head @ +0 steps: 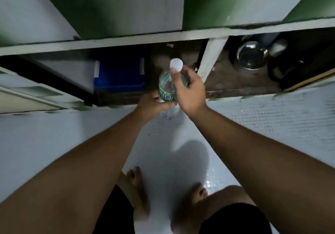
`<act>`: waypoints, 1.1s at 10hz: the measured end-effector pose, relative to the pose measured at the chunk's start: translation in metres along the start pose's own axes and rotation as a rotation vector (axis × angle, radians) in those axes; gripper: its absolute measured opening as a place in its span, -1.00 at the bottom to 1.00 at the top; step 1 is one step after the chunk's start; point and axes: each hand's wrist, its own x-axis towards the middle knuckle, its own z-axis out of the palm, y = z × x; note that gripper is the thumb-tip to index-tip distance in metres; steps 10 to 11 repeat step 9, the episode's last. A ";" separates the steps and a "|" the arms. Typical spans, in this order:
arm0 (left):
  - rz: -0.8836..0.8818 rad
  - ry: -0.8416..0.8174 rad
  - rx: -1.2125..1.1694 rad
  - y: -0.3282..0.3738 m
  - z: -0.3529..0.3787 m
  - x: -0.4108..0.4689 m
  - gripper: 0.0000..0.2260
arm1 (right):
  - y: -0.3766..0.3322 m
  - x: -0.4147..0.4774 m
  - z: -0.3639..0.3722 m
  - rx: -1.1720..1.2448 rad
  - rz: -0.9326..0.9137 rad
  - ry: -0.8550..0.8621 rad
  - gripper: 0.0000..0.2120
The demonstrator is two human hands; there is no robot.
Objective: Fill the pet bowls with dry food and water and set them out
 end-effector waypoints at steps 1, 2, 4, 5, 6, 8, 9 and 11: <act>0.057 0.084 0.110 -0.025 -0.003 0.084 -0.68 | 0.046 0.064 0.026 -0.004 -0.070 -0.001 -0.60; 0.109 0.148 0.077 -0.050 -0.010 0.158 -0.55 | 0.082 0.117 0.053 -0.012 -0.144 0.013 -0.48; 0.228 0.183 -0.076 -0.076 -0.011 0.245 -0.71 | 0.123 0.191 0.082 0.005 -0.197 0.075 -0.47; 0.222 0.169 -0.141 -0.079 -0.011 0.253 -0.65 | 0.120 0.201 0.085 0.019 -0.189 0.099 -0.44; 0.239 0.179 -0.079 -0.075 -0.019 0.247 -0.47 | 0.114 0.200 0.086 -0.012 -0.174 0.070 -0.36; 0.150 0.089 -0.004 -0.046 -0.034 0.188 0.03 | 0.085 0.138 0.058 -0.092 -0.009 -0.001 -0.19; 0.074 0.085 0.052 -0.027 -0.040 0.130 0.10 | 0.052 0.093 0.041 -0.125 0.078 -0.025 -0.16; 0.074 0.085 0.052 -0.027 -0.040 0.130 0.10 | 0.052 0.093 0.041 -0.125 0.078 -0.025 -0.16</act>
